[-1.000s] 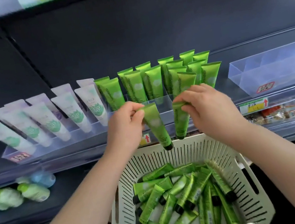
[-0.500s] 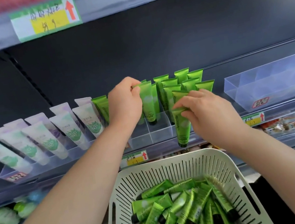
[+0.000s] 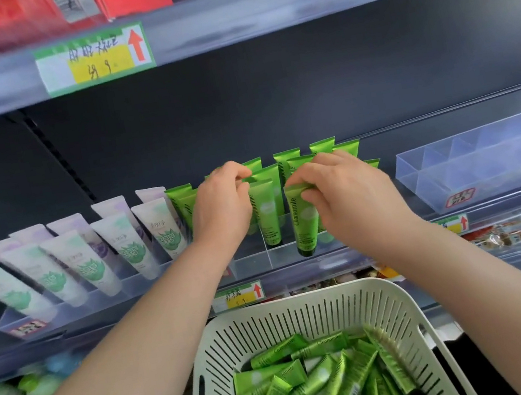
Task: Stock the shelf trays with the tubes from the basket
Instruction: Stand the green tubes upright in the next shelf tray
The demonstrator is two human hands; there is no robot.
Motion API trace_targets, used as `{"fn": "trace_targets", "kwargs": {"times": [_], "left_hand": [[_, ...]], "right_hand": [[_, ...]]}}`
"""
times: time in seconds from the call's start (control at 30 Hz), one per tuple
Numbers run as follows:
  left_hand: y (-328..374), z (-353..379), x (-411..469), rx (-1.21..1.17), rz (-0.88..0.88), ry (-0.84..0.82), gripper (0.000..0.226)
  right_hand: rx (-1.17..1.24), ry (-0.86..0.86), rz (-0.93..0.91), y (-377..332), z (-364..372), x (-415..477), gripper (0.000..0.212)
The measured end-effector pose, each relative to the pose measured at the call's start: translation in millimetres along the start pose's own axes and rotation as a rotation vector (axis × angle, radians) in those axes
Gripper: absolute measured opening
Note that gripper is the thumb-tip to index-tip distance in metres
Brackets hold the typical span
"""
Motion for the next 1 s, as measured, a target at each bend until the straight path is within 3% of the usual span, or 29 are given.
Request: {"fn": "trace_targets", "kwargs": {"times": [0.27,0.6,0.73,1.0], "left_hand": [[0,-32,-20,0.168,0.230,-0.054,0.020],[-14,-29,-45,0.125,0.168,-0.125,0.020],[-16,-22,-52,0.125,0.182,-0.156,0.019],[-22,-1,-85,0.034,0.205,-0.174,0.020]], "right_hand": [[-0.053,0.065,0.007,-17,9,39,0.025],[-0.114,-0.162,0.066,-9,64,47,0.036],[-0.106,-0.106,0.020,-10,61,45,0.036],[-0.009,0.164,-0.044,-16,53,-17,0.023]]}}
Point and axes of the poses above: each hand's wrist, its own x-axis towards the middle knuckle, its own z-axis out of the palm, y = z × x, the point moved 3 cm from there along x, towards the middle knuckle, and after that the axes turned 3 degrees about -y, right-handed, at the moved point
